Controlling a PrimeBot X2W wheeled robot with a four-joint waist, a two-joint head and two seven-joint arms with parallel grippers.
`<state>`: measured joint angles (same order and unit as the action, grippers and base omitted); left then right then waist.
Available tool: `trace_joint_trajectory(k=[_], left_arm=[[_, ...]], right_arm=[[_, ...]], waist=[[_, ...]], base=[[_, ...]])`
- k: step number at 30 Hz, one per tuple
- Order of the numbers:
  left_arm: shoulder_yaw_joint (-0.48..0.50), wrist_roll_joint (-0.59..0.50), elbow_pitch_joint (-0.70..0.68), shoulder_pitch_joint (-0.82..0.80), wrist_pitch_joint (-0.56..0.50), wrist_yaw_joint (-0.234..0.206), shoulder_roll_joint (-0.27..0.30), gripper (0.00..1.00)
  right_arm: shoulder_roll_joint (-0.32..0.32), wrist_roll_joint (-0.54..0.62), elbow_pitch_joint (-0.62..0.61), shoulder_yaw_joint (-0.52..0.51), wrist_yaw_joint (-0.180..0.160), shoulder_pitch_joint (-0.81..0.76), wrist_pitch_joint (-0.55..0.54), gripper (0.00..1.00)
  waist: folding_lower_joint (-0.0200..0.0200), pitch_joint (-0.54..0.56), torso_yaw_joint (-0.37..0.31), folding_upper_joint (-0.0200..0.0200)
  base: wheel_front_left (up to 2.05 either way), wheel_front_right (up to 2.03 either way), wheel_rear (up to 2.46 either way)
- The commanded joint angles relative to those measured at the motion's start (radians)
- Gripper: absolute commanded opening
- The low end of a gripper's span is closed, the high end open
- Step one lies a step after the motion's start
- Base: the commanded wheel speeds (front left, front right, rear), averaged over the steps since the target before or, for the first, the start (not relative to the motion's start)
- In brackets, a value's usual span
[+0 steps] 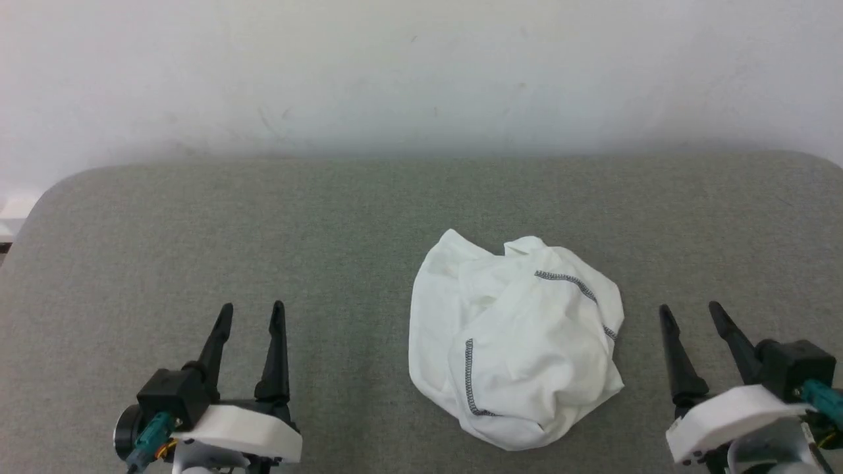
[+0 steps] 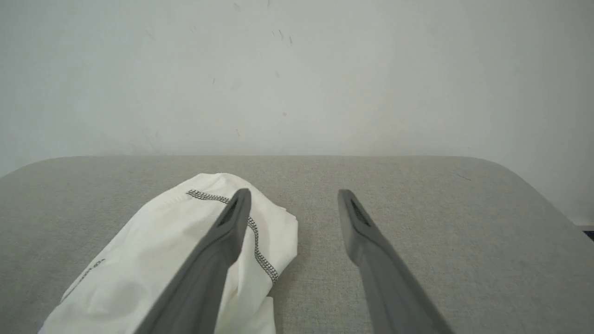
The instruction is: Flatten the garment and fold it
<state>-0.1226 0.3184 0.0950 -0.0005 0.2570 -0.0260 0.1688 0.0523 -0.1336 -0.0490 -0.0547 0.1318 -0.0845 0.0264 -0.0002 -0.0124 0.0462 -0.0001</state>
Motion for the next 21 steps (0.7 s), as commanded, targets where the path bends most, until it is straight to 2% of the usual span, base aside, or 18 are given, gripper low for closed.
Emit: trace_joint_trajectory(k=[1,6,12,16,21], left_arm=[[0.003,-0.008,0.002,-0.01,0.005,0.008,-0.006,1.0],[-0.006,-0.029,-0.002,-0.045,0.005,0.028,-0.035,1.0],[-0.013,-0.046,-0.008,-0.078,0.005,0.05,-0.081,1.0],[-0.022,-0.054,-0.014,-0.097,0.005,0.066,-0.102,1.0],[-0.027,-0.057,-0.017,-0.121,0.005,0.077,-0.114,1.0]], right_arm=[[-0.002,-0.007,0.026,-0.009,-0.001,0.03,-0.013,1.0],[0.013,-0.007,0.198,-0.047,-0.001,0.189,-0.071,1.0],[0.118,-0.1,0.481,-0.022,-0.001,0.419,-0.172,1.0],[0.195,-0.16,0.64,0.067,-0.001,0.544,-0.272,1.0],[0.263,-0.259,0.742,0.25,-0.001,0.637,-0.4,1.0]], waist=[[0.0002,-0.014,0.015,0.0001],[0.0002,-0.062,0.065,0.0001],[0.0002,-0.125,0.122,0.0001],[0.0002,-0.164,0.158,0.0001],[0.0002,-0.2,0.182,0.0001]], base=[[0.0,0.0,0.0],[0.0,0.0,0.0],[0.0,0.0,0.0],[0.0,0.0,0.0],[0.0,0.0,0.0]])
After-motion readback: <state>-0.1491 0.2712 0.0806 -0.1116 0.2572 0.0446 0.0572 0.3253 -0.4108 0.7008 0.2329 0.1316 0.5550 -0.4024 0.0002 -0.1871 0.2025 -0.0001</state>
